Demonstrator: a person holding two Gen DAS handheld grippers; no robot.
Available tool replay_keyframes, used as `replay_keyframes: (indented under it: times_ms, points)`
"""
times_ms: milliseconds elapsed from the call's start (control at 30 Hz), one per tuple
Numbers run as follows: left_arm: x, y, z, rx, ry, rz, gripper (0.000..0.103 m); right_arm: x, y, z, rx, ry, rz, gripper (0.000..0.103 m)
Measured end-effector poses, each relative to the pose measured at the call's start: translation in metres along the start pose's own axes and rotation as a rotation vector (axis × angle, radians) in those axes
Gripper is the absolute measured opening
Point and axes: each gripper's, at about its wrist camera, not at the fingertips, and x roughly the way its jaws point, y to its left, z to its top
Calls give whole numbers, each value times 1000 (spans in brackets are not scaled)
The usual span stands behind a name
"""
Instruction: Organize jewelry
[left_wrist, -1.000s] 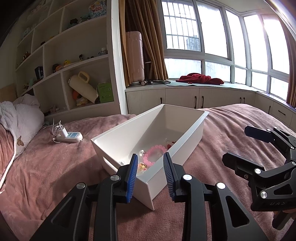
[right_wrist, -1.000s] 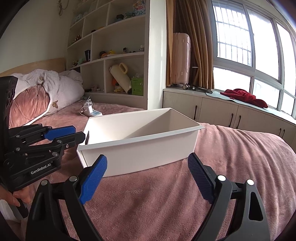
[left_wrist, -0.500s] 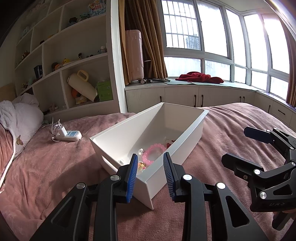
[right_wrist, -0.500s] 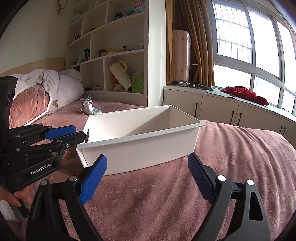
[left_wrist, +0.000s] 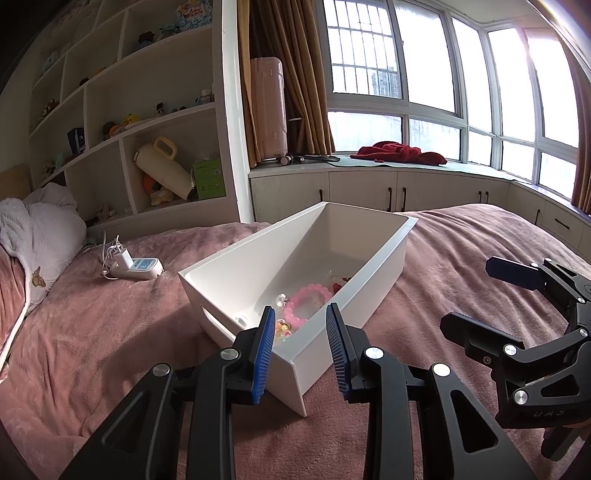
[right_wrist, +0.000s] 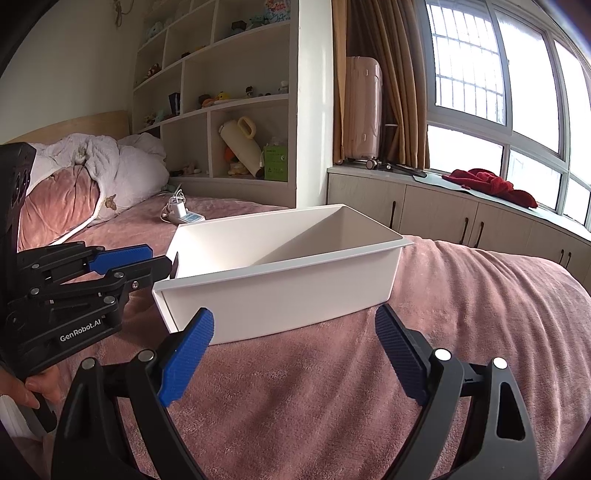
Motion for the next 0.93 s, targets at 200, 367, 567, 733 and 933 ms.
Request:
replay_keyframes:
  times_ms: [200,367,567,733,933]
  points:
    - [0,0,0,-1,1,-2,33,0,1,-1,0,0,1,88]
    - [1,1,-1,-6,2,0,33,0,1,-2,-1,5,1,88]
    - [1,1,-1,-5,1,2,33,1,1,-4,1,12,-1,88]
    - [1,1,-3,-5,13,-5,33,1,1,-4,-3,15,2,88]
    - [4,-3,-3,16,31,-23,33,1,1,-3,-5,20,5,88]
